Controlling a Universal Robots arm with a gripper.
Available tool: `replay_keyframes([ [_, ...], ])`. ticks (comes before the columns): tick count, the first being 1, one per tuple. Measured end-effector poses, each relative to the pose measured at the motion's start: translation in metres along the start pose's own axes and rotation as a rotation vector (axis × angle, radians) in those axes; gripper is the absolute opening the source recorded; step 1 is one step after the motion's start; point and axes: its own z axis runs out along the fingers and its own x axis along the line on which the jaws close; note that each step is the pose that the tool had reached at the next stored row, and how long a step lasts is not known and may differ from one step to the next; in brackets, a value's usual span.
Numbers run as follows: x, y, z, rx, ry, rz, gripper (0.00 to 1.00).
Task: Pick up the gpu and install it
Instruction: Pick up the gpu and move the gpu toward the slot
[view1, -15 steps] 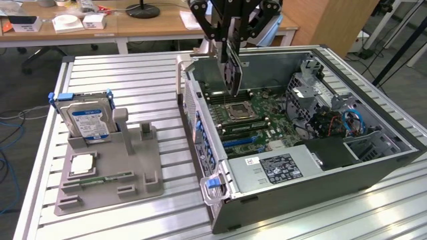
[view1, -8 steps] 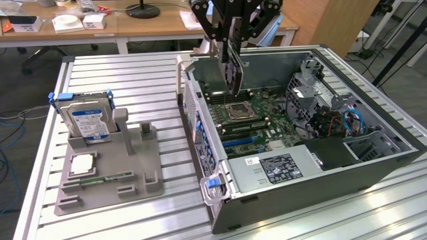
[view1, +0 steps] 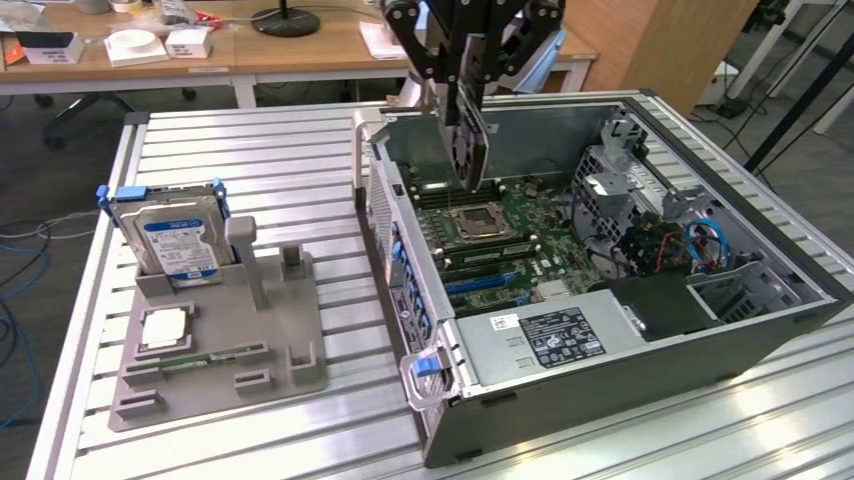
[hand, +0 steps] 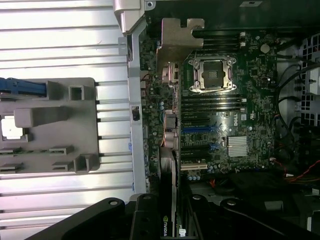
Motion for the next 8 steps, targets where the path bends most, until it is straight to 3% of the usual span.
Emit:
replay_keyframes([
  [8, -0.0018, 0.0001, 0.0001, 0.0, 0.0, 0.0, 0.26],
])
